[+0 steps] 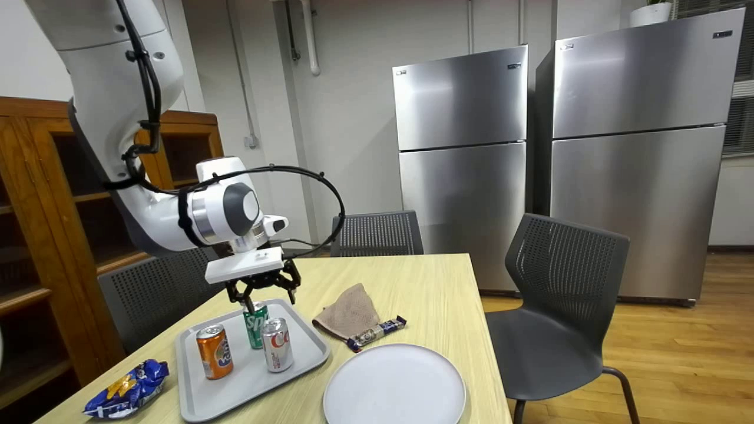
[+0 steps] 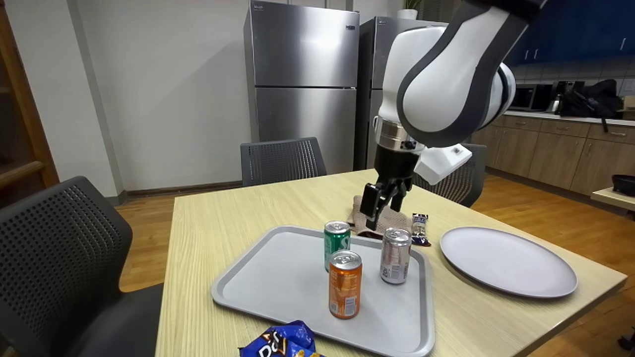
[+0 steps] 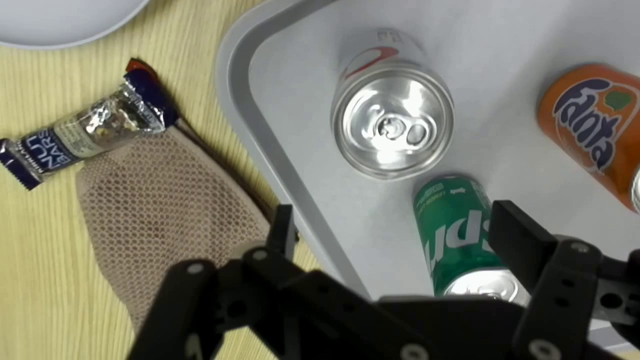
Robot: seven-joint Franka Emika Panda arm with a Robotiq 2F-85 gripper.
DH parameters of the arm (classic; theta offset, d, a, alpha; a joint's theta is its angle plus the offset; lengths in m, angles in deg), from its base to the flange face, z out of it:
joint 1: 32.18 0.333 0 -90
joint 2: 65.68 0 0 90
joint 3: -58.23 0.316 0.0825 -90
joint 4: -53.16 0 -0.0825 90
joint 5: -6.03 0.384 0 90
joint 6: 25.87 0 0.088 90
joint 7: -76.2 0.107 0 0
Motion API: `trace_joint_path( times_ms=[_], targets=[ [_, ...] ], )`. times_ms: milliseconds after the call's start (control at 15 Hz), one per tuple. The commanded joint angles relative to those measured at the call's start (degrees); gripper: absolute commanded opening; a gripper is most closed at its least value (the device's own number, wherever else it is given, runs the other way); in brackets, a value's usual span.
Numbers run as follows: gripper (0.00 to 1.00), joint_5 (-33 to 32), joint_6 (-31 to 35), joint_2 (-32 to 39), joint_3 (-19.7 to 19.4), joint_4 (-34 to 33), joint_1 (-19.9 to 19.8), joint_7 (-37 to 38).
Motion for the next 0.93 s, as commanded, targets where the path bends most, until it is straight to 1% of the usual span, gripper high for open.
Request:
trace_joint_path(
  times_ms=[0,133,267,333,467,600,667,867],
  targets=[
    [1.0,2.9,-1.42,-4.86,2.01,1.35,-1.97,-2.4],
    [1.0,9.34,-2.81,-5.76,4.59,1.54,-3.34,-5.36],
    [1.0,12.04,-3.95,-7.3,4.82,1.67,-3.35,-5.17],
    [1.0,11.27,-4.55,-8.37,4.02,1.89,-2.89,-3.21],
    [1.0,10.3,-5.37,-10.41,3.17,2.44,-2.68,-1.56],
    [1.0,10.76,-6.65,-12.85,3.06,3.13,-2.89,-1.87],
    [1.0,12.79,-7.62,-14.15,3.45,3.58,-3.09,-2.98],
    [1.0,14.04,-9.11,-18.17,3.1,5.49,-2.89,-3.12]
  ],
)
